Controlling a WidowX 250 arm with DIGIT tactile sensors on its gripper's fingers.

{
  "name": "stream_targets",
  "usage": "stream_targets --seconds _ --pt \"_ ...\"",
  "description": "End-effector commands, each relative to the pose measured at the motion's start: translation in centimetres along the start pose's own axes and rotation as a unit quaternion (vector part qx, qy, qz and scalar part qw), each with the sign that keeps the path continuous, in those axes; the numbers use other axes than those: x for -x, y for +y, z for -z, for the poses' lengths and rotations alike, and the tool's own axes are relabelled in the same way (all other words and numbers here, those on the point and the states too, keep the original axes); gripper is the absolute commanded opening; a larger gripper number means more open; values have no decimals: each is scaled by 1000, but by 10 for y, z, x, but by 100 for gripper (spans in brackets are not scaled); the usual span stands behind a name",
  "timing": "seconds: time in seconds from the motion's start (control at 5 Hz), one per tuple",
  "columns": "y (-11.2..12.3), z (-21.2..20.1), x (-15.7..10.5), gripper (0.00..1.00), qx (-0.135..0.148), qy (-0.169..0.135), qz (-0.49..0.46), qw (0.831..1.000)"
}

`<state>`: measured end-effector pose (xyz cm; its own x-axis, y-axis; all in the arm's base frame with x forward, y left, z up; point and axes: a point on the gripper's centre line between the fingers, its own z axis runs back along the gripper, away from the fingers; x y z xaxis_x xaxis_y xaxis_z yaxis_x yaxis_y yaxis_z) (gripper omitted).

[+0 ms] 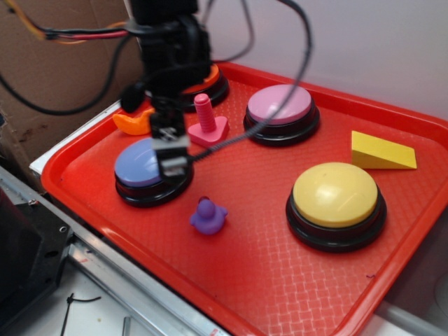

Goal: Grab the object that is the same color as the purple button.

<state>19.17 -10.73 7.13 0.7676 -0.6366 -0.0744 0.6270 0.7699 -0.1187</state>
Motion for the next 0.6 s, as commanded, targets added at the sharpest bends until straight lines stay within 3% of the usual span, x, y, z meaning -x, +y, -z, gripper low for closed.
stream_targets --seconds 0.0,0.4 --pt "-33 22 -23 100 13 12 68 998" --pt "-16 35 6 100 30 40 27 998"
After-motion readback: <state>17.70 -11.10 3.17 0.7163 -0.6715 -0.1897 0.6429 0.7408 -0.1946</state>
